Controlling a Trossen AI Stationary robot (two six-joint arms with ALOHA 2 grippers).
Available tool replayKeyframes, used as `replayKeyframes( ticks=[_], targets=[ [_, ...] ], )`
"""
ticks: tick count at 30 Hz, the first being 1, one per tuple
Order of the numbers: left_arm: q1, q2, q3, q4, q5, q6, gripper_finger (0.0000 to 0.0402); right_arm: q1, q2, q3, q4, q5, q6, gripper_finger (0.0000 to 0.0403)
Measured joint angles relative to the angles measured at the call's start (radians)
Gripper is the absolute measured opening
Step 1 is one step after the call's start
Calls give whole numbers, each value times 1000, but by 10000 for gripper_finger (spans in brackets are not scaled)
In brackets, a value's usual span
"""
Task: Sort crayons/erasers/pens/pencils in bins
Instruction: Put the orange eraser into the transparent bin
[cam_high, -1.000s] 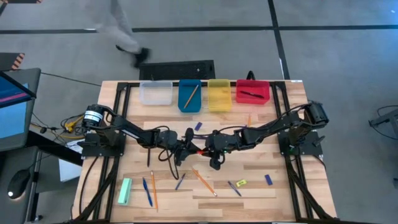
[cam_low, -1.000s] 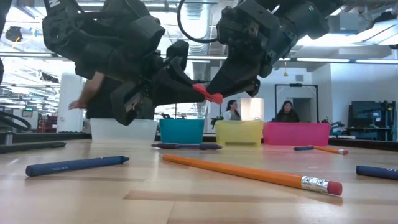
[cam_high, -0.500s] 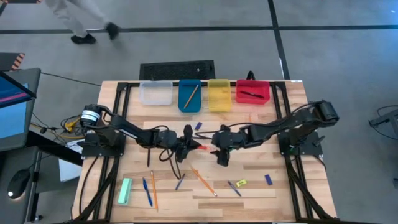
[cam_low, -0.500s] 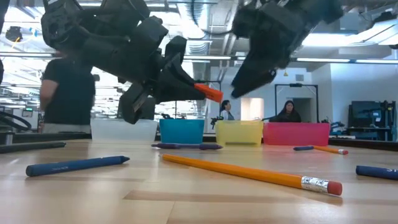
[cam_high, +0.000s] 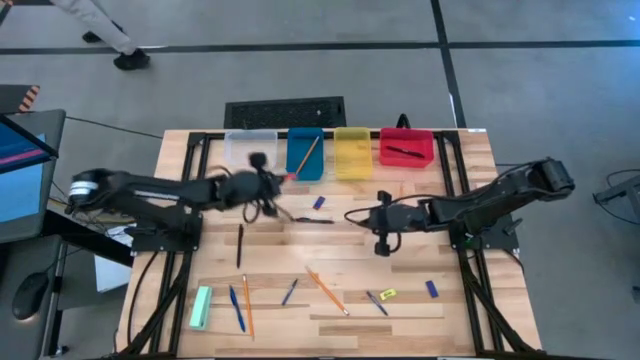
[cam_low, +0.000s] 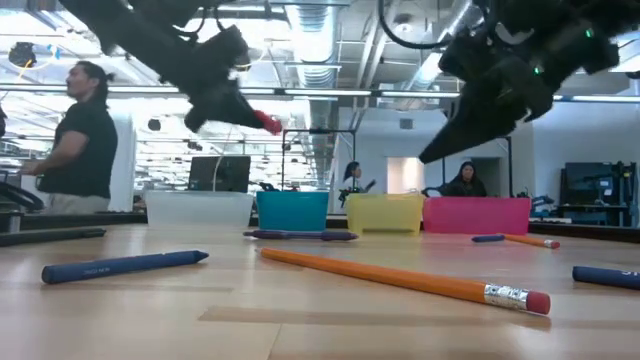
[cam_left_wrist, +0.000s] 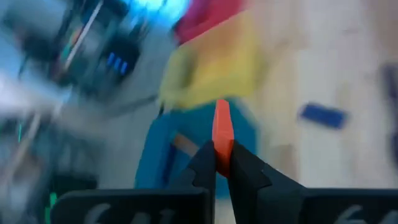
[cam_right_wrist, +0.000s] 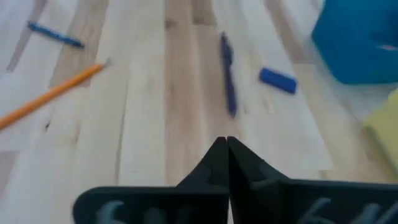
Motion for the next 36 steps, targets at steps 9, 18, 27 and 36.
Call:
replayKeyframes(
  ticks=[9,18,27,36],
  targets=[
    [388,-208,0,-325,167,-310,5,-67,-81,-57,38,-68,-80,9],
    [722,-21,92,-391,405,-347,5,-69,-86,-57,36,-70,-87,11],
    [846,279,277,-510,534,-312,5,-61,-86,-57,32,-71,-83,5],
    [894,486,385,-526,649,-285,7,-62,-86,-57,21,-71,-88,3]
  ],
)
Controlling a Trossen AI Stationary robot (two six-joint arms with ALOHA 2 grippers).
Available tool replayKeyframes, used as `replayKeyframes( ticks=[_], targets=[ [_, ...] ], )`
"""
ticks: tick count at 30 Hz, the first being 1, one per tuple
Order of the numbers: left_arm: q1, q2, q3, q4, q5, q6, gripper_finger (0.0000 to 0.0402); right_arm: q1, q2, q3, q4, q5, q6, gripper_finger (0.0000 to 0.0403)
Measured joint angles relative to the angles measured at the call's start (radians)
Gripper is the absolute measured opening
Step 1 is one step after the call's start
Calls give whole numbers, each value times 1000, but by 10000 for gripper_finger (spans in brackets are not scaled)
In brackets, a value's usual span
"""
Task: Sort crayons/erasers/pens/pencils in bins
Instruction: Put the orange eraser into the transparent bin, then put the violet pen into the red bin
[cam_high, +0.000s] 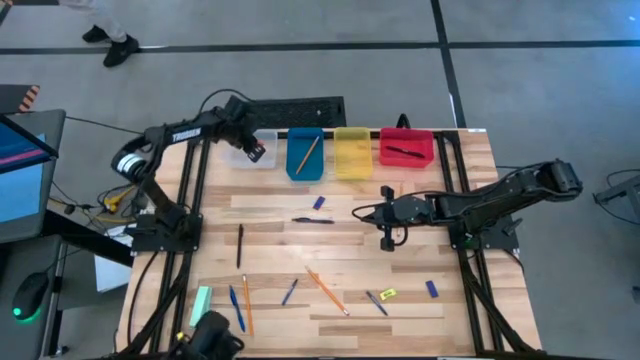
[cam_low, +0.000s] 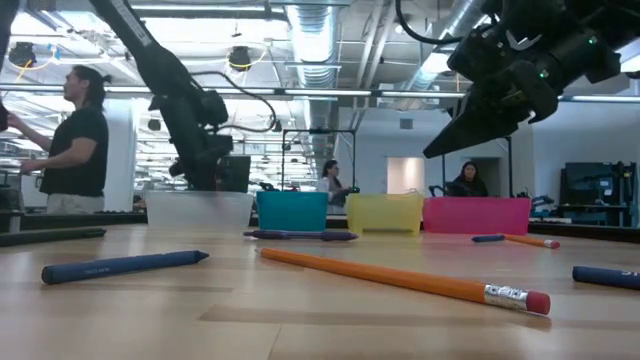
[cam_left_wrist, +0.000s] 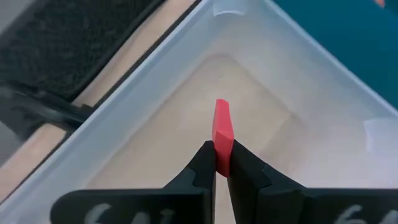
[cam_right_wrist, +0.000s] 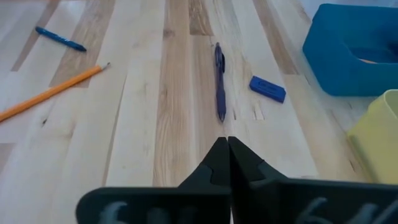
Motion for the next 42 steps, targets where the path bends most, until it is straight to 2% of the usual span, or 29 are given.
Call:
replayKeyframes(
  ticks=[5,20,27,31,42],
  targets=[
    [5,42,25,-3,23,1,14,0,0,0,0,0,-3,6],
    [5,42,25,-33,17,-2,88,0,1,0,-7,0,-6,6],
    [4,42,25,-69,-88,0,120,-2,1,0,-7,0,-6,4],
    [3,28,25,-63,-140,10,122,-2,1,0,-7,0,-6,7],
    [-50,-147,25,-64,-141,24,107,-1,1,0,-10,0,-6,7]
  ],
)
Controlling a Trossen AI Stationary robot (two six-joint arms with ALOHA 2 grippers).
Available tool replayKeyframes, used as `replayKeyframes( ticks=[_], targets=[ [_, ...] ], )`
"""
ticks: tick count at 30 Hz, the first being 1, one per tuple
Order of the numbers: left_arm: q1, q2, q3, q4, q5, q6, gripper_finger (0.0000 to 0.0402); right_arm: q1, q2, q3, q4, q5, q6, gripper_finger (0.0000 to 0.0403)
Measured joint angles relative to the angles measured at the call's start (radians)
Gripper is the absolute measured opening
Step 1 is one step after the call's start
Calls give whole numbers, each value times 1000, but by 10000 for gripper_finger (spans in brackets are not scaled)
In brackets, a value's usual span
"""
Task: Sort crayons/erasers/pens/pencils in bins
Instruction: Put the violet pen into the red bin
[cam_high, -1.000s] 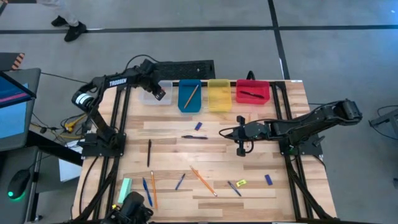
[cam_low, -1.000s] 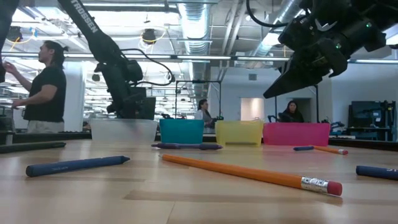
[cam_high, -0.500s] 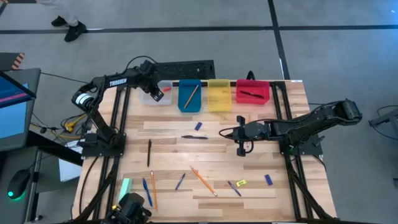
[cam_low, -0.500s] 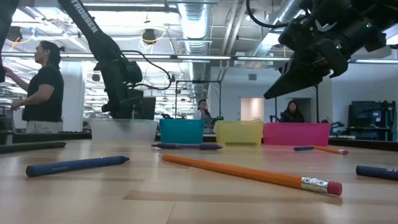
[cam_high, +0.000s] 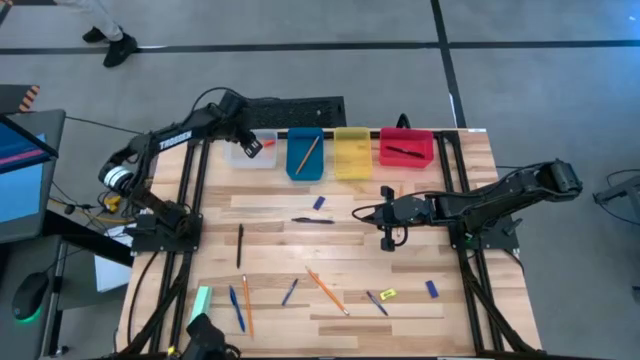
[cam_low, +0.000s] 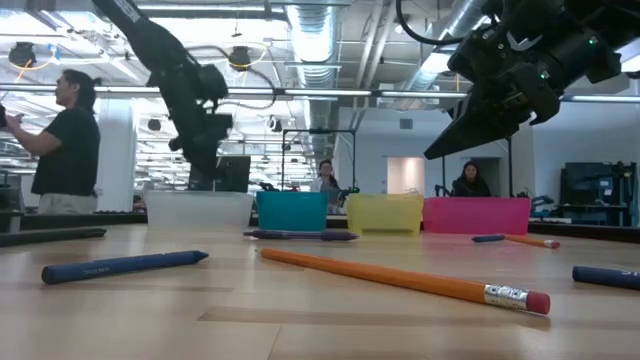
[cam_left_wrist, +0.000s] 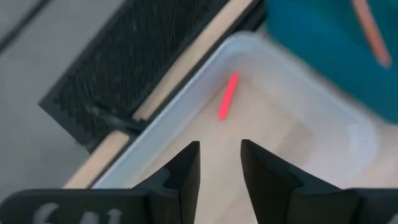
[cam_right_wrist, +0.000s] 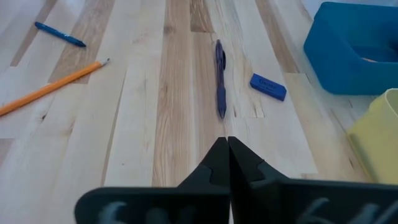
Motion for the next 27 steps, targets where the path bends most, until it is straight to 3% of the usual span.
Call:
replayKeyframes(
  ticks=[8,16,21,27],
  targets=[
    [-81,-160,0,-55,0,69,78,0,0,0,-4,0,0,3],
    [-228,-259,-42,-68,46,113,5,4,0,0,-2,0,-23,3],
    [-373,-263,-70,-40,22,95,1,15,0,-77,175,0,-80,3],
    [-542,-263,-129,149,8,89,0,-17,0,-199,427,-28,-106,3]
  ],
)
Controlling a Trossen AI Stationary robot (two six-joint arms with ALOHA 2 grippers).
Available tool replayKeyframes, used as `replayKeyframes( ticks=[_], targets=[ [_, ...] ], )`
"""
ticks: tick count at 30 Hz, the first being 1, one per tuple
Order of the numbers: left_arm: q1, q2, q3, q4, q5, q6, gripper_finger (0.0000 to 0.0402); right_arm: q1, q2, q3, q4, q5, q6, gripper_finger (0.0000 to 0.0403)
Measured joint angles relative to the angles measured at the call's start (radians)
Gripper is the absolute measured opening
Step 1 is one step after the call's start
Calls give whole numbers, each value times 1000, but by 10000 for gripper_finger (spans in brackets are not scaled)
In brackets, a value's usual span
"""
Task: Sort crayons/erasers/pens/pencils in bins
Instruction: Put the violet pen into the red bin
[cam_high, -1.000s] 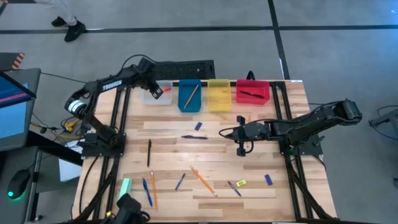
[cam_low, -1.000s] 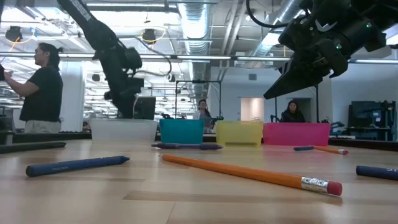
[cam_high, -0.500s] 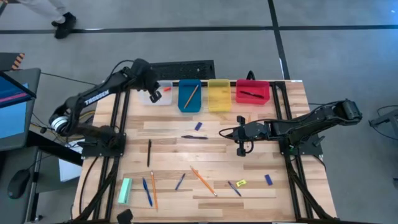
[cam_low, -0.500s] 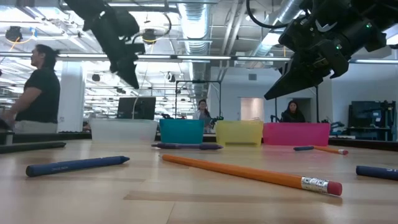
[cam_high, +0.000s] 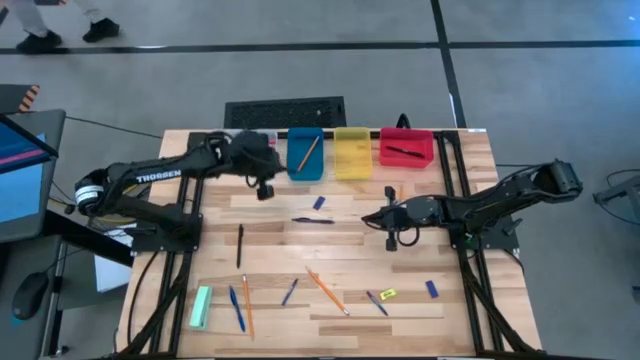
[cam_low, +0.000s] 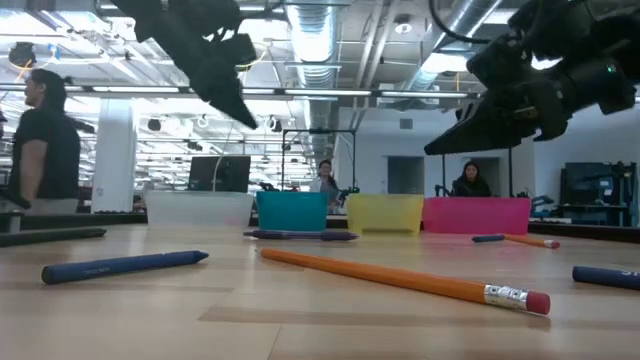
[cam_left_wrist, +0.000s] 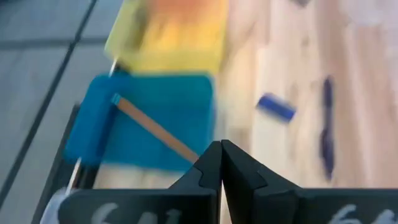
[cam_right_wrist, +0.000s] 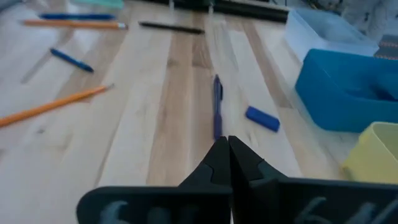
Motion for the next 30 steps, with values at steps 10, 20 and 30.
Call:
replayKeyframes(
  ticks=[10,20,30],
  targets=[
    [-127,2,-135,299,72,-114,0,-24,0,-35,65,-25,5,4],
    [-138,2,-143,315,130,-177,0,-24,0,-22,48,-24,28,9],
    [-235,2,-143,266,49,-171,0,-24,0,-15,22,-23,30,9]
  ],
)
